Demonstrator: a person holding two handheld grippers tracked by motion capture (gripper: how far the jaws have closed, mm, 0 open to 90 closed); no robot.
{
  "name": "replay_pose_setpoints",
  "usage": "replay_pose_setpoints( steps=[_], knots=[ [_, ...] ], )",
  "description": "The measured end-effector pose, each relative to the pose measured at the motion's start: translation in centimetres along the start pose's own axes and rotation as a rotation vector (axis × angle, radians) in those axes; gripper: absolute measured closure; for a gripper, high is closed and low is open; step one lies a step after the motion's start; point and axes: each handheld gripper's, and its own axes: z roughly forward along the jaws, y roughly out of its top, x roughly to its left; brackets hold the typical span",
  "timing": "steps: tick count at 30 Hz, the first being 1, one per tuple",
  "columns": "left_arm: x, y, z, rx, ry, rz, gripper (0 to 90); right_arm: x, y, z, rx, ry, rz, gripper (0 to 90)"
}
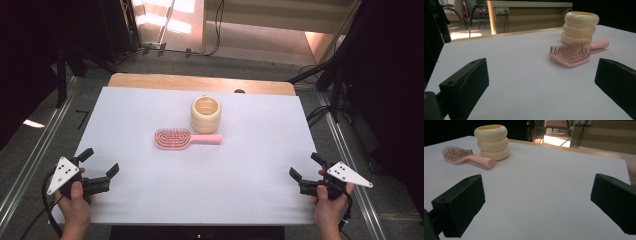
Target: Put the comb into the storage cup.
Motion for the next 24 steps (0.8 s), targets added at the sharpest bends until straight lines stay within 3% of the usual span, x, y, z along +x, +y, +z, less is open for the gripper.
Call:
replay_pose_setpoints(
  steps=[8, 10, 11, 17, 24],
  knots=[
    [0.1, 0.0, -0.1, -0.009, -0.001, -0.006, 0.0, 1.0, 1.8, 1.1, 0.042, 0.037, -0.031, 0.0],
    [0.1, 0.0, -0.1, -0.008, -0.001, -0.007, 0.0, 1.1, 1.9, 1.3, 0.044, 0.053, -0.033, 4.3],
    [0.1, 0.0, -0.1, -0.008, 0.001, -0.009, 0.0, 1.3, 2.2, 1.6, 0.039, 0.048, -0.028, 12.3],
    [0.1, 0.0, -0.1, -0.009, 0.003, -0.009, 0.0, 1.5, 3.0, 2.7, 0.051, 0.107, -0.021, 14.6],
    [0.0, 0.0, -0.1, -0.010, 0.004, -0.007, 0.0, 2.3, 4.5, 4.0, 0.076, 0.168, -0.041, 41.5]
  ],
)
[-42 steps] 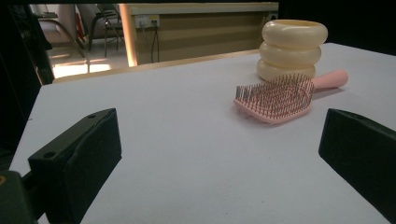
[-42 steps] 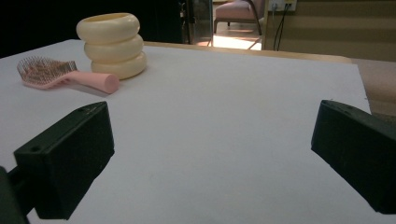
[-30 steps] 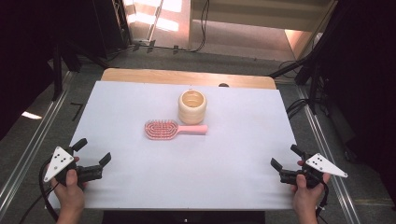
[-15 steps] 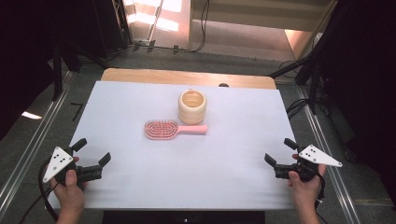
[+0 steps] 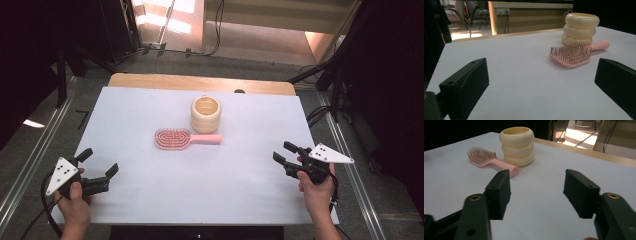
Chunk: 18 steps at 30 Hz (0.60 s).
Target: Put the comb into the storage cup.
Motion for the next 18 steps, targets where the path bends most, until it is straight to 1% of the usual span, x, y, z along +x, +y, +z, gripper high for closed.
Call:
replay_pose_setpoints(
  steps=[1, 2, 3, 6, 7, 9, 11, 12, 13, 16, 17, 18],
  knots=[
    [0.0, 0.0, 0.0, 0.000, 0.000, 0.000, 0.0, 0.1, 0.3, 0.3, 0.009, 0.009, -0.004, 45.2],
    [0.0, 0.0, 0.0, -0.001, 0.000, -0.001, 0.0, 0.2, 0.6, 0.6, 0.019, 0.016, -0.012, 52.1],
    [0.0, 0.0, 0.0, -0.001, -0.001, 0.000, 0.0, 0.4, 0.8, 0.8, 0.022, 0.021, -0.020, 56.9],
    [0.1, 0.0, -0.1, -0.004, 0.000, -0.003, 0.0, 0.9, 1.6, 1.7, 0.044, 0.018, -0.047, 67.3],
    [0.1, 0.0, -0.1, -0.005, 0.000, -0.004, 0.0, 1.0, 1.9, 2.0, 0.051, 0.026, -0.062, 70.1],
    [0.1, 0.0, -0.1, -0.003, 0.000, 0.000, 0.0, 1.3, 2.5, 2.6, 0.071, 0.031, -0.086, 74.2],
    [0.0, 0.0, -0.1, -0.001, 0.000, 0.003, 0.0, 1.5, 2.9, 3.1, 0.081, 0.058, -0.099, 78.3],
    [0.0, 0.0, -0.1, -0.001, 0.000, 0.003, 0.0, 1.5, 2.9, 3.1, 0.081, 0.058, -0.099, 78.3],
    [0.0, 0.0, -0.1, -0.001, -0.001, 0.004, 0.0, 1.6, 3.4, 3.8, 0.090, 0.067, -0.110, 79.3],
    [0.0, 0.0, -0.1, -0.001, -0.002, 0.006, 0.0, 1.7, 3.9, 4.5, 0.107, 0.058, -0.128, 83.9],
    [0.0, 0.0, -0.1, -0.002, -0.002, 0.005, 0.0, 1.7, 4.0, 4.7, 0.112, 0.063, -0.132, 86.8],
    [0.0, 0.0, -0.1, -0.002, -0.002, 0.007, 0.0, 1.8, 4.2, 4.9, 0.116, 0.064, -0.134, 87.6]
  ],
)
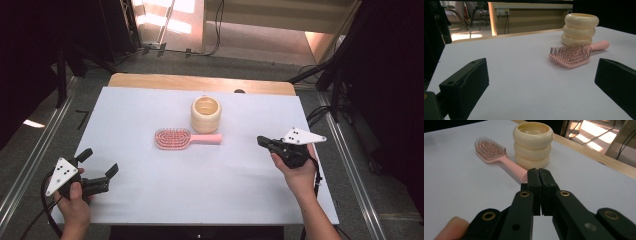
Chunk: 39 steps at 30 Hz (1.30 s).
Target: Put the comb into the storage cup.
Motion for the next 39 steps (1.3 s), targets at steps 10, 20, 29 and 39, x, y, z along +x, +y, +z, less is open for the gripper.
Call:
replay_pose_setpoints(
  steps=[10, 20, 29, 39],
  knots=[
    [-0.1, 0.0, 0.0, 0.001, 0.005, 0.002, 0.0, 0.8, 2.1, 3.3, 0.093, 0.003, -0.110, 87.9],
    [-0.1, 0.0, 0.0, -0.002, 0.003, 0.004, 0.0, 1.6, 3.8, 7.3, 0.153, 0.081, -0.172, 88.1],
    [0.0, 0.0, 0.0, -0.004, -0.001, 0.004, 0.0, 1.2, 4.4, 11.1, 0.222, 0.111, -0.181, 88.1],
    [-0.1, 0.0, 0.0, -0.004, -0.005, 0.007, 0.0, 0.2, 4.2, 14.5, 0.300, 0.118, -0.156, 88.1]
  ],
)
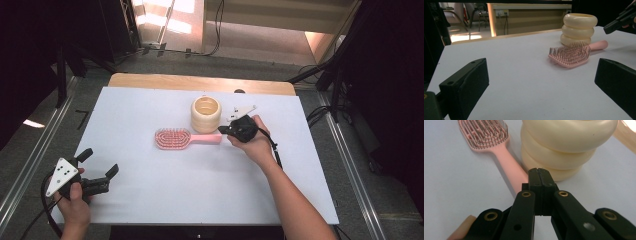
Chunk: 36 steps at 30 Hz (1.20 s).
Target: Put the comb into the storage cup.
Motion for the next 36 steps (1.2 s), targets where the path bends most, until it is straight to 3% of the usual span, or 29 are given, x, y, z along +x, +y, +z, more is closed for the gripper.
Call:
replay_pose_setpoints(
  steps=[15, 31, 36],
  knots=[
    [0.0, 0.0, 0.0, 0.001, -0.002, 0.002, 0.0, -1.7, -1.0, 2.1, 0.060, -0.011, 0.092, 88.1],
    [0.0, 0.0, 0.0, 0.001, -0.007, 0.003, 0.0, -1.9, -1.7, 3.5, 0.072, 0.013, 0.121, 88.1],
    [0.0, 0.0, 0.0, 0.001, -0.006, 0.004, 0.0, -1.5, -1.6, 3.5, 0.071, 0.034, 0.106, 88.1]
  ],
)
